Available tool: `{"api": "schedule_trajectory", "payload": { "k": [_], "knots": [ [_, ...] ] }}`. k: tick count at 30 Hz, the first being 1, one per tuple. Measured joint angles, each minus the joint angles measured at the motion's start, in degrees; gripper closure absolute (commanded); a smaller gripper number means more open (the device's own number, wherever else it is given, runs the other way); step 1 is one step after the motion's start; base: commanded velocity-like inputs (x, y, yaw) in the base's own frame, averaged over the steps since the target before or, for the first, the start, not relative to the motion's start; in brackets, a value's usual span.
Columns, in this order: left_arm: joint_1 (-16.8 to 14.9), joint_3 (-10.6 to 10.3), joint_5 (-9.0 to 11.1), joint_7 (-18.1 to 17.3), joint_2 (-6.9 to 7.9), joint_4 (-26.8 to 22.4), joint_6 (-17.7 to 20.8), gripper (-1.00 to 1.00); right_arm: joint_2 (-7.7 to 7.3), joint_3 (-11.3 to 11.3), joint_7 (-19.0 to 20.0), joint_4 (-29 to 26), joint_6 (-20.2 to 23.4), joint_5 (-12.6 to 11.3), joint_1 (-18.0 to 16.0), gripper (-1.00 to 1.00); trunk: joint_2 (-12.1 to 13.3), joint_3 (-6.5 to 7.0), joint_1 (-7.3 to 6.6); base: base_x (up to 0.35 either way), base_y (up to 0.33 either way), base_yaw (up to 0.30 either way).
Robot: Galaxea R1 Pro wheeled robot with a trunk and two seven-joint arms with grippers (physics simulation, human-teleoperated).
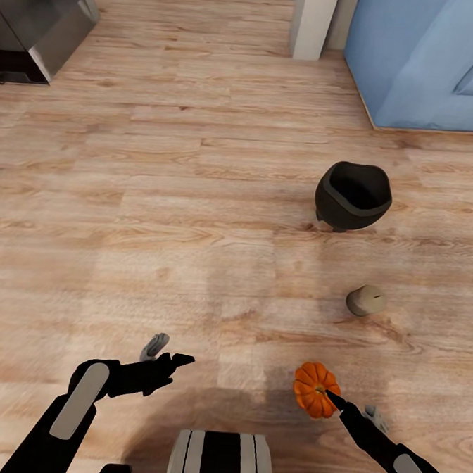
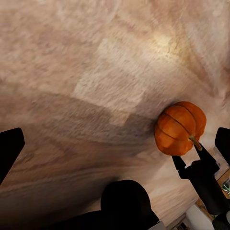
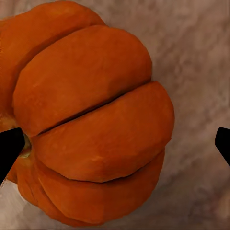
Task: Place each of the two pumpkins and all three candles from the living room inside a cabinet in the living room (use any cabinet), then make sure every cabinet is closed, and position the cauldron so it is next to a table in the living room.
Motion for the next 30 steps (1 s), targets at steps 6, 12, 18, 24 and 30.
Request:
{"api": "schedule_trajectory", "payload": {
  "k": [6, 12, 18, 24, 30],
  "knots": [
    [0.02, 0.03, 0.00, 0.00, 0.00, -0.05, 0.00, -1.00, 0.10, 0.58, 1.30, 0.05, -0.03, 0.52, 0.09, -1.00, 0.00, -0.01, 0.00, 0.005, 0.056, 0.000],
    [0.01, -0.01, -0.01, -0.01, -0.01, -0.06, 0.00, -1.00, 0.14, 0.74, 1.68, 0.08, -0.03, 0.67, 0.07, -1.00, 0.00, 0.00, 0.00, 0.056, 0.028, 0.000],
    [0.02, -0.01, 0.00, -0.01, -0.01, -0.06, 0.00, -1.00, 0.14, 0.72, 1.68, 0.08, 0.04, 0.66, 0.07, -1.00, 0.00, 0.00, 0.00, 0.004, 0.002, 0.000],
    [0.02, -0.01, -0.01, -0.01, -0.01, -0.05, 0.00, -1.00, 0.15, 0.74, 2.57, 0.09, 0.05, 0.68, 0.07, -1.00, 0.00, 0.00, 0.00, 0.063, 0.063, 0.000],
    [0.00, -0.02, 0.02, -0.01, -0.01, -0.03, 0.00, -1.00, 0.15, 0.74, 2.73, 0.09, 0.13, 0.72, 0.06, -1.00, 0.00, 0.00, 0.01, 0.012, 0.011, 0.000]
  ]
}}
